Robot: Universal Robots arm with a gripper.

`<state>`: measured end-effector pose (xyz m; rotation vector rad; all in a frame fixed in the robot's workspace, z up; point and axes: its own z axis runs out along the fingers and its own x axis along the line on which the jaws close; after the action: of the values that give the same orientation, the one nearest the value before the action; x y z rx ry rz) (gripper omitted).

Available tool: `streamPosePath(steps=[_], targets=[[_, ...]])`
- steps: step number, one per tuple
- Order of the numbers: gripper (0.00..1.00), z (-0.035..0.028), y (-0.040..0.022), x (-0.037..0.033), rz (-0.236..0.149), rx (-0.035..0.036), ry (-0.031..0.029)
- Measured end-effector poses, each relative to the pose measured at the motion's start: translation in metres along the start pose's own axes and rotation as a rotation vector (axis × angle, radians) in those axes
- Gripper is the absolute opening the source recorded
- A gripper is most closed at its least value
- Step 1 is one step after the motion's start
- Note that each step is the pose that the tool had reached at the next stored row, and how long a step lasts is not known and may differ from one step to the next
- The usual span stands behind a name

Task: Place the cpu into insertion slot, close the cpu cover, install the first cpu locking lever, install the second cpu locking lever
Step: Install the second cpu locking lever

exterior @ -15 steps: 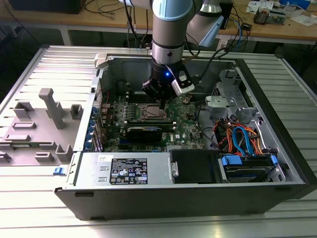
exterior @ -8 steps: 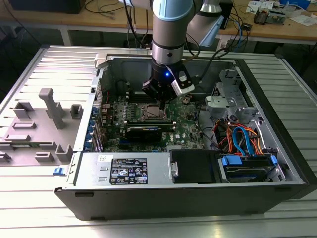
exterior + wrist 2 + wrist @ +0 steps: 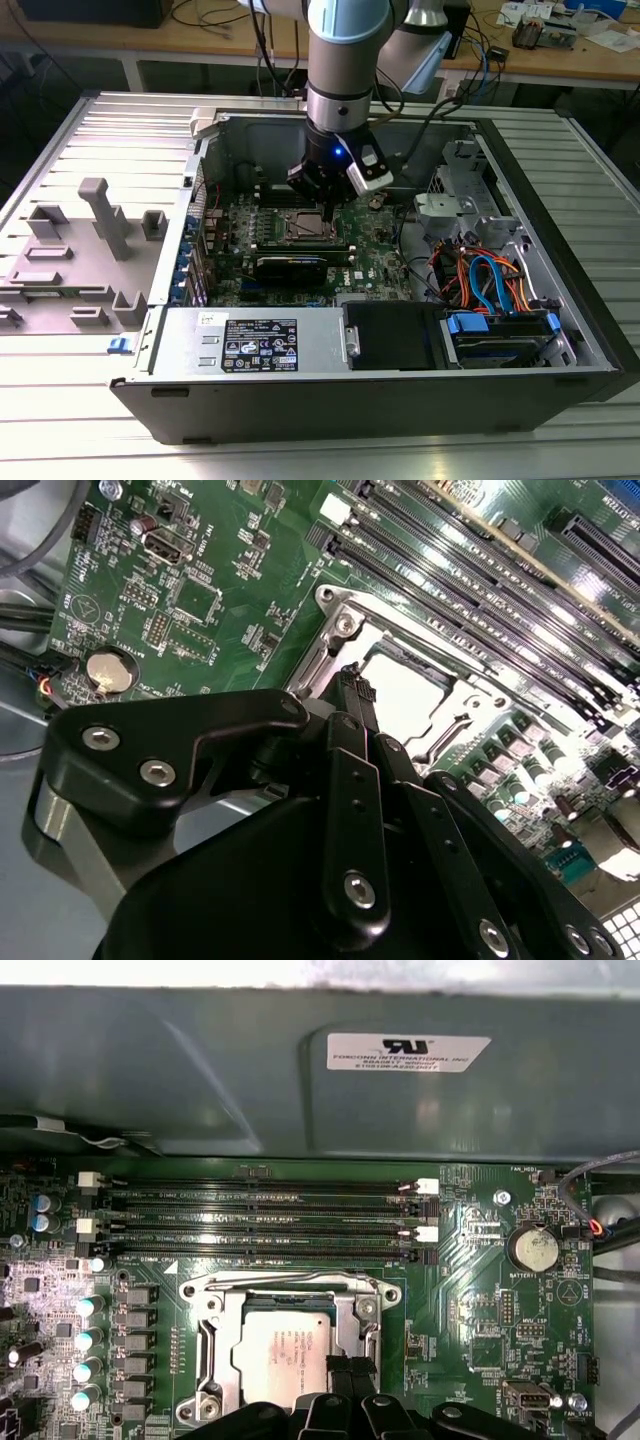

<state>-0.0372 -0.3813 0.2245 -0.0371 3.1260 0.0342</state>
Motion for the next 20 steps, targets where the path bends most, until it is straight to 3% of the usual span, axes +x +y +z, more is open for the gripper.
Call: streamPosePath(steps=[20], targets=[[0.11,-0.0001,-0.0068,0.0002,0.000,0.0000,0.0000]])
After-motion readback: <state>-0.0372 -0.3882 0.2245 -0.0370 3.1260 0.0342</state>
